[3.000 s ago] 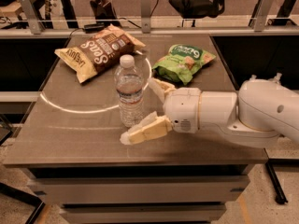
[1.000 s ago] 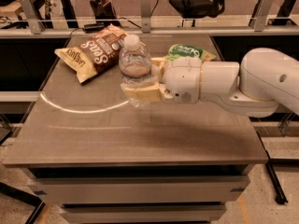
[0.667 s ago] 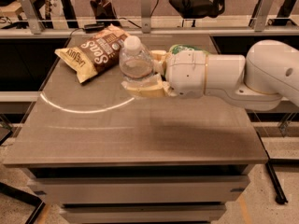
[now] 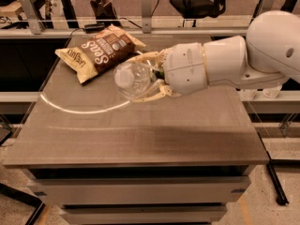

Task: Knock water bottle over

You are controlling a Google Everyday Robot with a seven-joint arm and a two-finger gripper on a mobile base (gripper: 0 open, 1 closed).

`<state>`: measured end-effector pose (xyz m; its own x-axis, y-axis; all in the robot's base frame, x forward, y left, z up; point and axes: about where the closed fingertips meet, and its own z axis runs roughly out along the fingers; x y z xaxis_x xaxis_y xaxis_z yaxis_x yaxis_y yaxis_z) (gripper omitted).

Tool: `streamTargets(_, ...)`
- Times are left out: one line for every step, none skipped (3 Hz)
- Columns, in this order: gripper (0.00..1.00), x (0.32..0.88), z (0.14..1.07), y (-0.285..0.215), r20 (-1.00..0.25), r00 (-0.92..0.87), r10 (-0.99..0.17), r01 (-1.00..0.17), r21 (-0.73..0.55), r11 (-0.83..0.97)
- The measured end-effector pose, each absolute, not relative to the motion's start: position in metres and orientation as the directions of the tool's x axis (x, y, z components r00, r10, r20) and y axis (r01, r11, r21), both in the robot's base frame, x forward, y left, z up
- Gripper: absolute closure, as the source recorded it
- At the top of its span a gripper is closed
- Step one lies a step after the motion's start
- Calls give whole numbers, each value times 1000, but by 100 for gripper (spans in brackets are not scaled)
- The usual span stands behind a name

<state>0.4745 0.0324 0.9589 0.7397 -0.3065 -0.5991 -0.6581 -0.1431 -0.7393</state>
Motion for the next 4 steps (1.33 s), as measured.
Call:
streamTargets(100,474,955,33,-578,753,-315,-643,-747,-166)
streamTargets(100,471,962,39,-490,806,-331,-575,-780,-246)
streamTargets(100,474,964,46,-340,882,-326,-455,-794,-403)
streamTargets(100,480,950,50,-244,923,-297,-372,-762,-530)
